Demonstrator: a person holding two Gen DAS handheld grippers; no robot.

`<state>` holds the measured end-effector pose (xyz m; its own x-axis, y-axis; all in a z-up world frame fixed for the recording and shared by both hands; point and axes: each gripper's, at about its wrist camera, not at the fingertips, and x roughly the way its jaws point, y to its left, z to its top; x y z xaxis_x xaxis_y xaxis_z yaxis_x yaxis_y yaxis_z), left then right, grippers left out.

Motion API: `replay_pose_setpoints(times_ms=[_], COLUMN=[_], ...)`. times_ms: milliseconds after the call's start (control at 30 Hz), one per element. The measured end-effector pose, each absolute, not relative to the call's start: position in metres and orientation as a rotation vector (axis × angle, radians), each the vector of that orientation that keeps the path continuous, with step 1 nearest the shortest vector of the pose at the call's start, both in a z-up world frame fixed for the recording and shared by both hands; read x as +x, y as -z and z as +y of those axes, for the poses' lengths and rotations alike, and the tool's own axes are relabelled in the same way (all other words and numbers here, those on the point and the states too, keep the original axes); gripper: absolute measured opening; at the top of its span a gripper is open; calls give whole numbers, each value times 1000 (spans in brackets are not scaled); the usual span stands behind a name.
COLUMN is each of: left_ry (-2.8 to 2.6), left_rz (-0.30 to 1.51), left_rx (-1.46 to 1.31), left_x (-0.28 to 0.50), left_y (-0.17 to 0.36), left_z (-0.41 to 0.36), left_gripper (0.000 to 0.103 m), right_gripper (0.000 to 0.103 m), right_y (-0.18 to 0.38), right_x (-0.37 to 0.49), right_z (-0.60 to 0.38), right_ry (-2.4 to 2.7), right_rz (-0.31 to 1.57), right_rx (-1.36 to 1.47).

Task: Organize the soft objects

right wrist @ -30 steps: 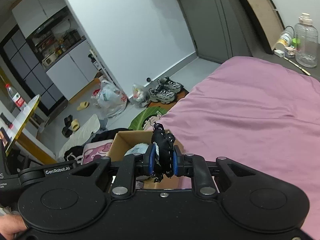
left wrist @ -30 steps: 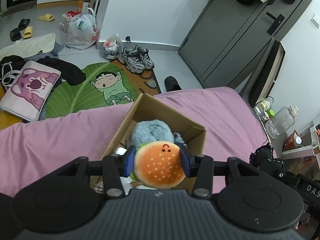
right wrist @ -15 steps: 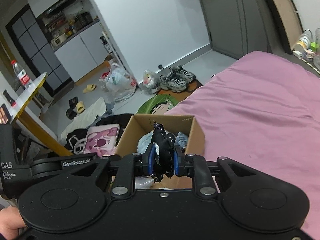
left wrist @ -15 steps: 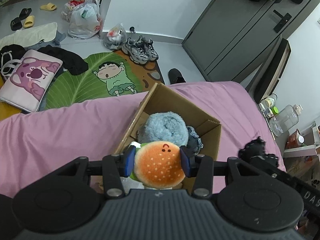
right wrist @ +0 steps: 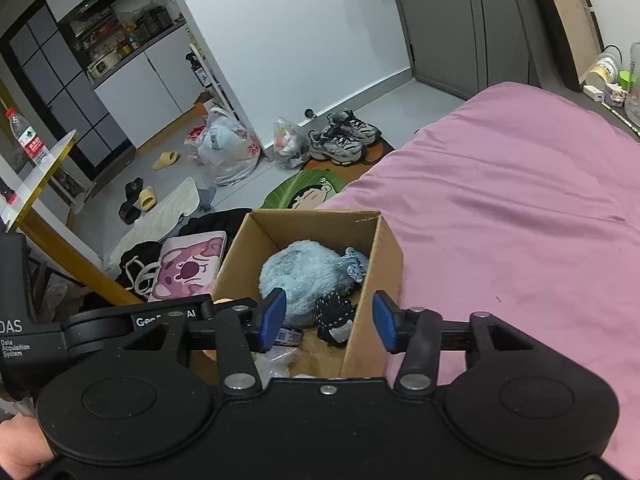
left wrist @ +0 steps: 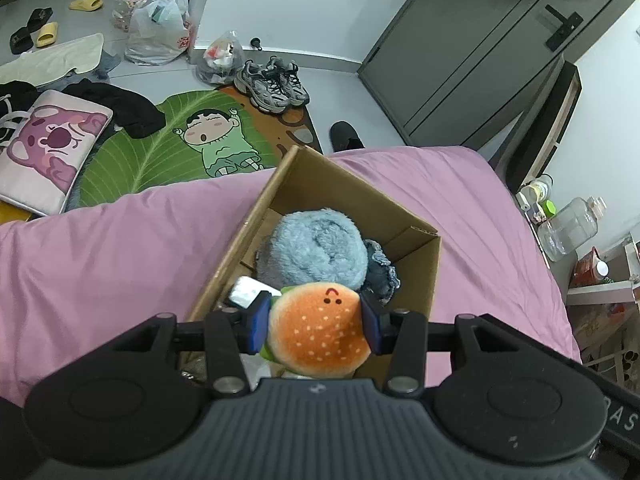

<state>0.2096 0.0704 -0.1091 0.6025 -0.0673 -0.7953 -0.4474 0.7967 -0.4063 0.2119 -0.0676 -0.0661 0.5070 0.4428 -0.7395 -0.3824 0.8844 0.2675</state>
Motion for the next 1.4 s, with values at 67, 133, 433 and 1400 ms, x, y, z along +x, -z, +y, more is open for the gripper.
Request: replay_pose_setpoints(times_ms=[67,133,433,1400], left_ry=[-236,-233,-171,-229], left_rz=[914,919,911,843], left_rx=[-626,-617,-675,-387], left_x=[212,215,219,155], left_y=[109,110,106,33], left_z=[67,64,57,44], left_gripper=[46,47,70,93], right_gripper=[51,53,57,94], right_y=[65,63,62,39], right_x=[214,215,217,179], right_z=[-70,-73,-79,-112], right_ry=[-492,-487,-471,-424], right_rz=[912,909,906,845], right_rx=[78,84,103,182])
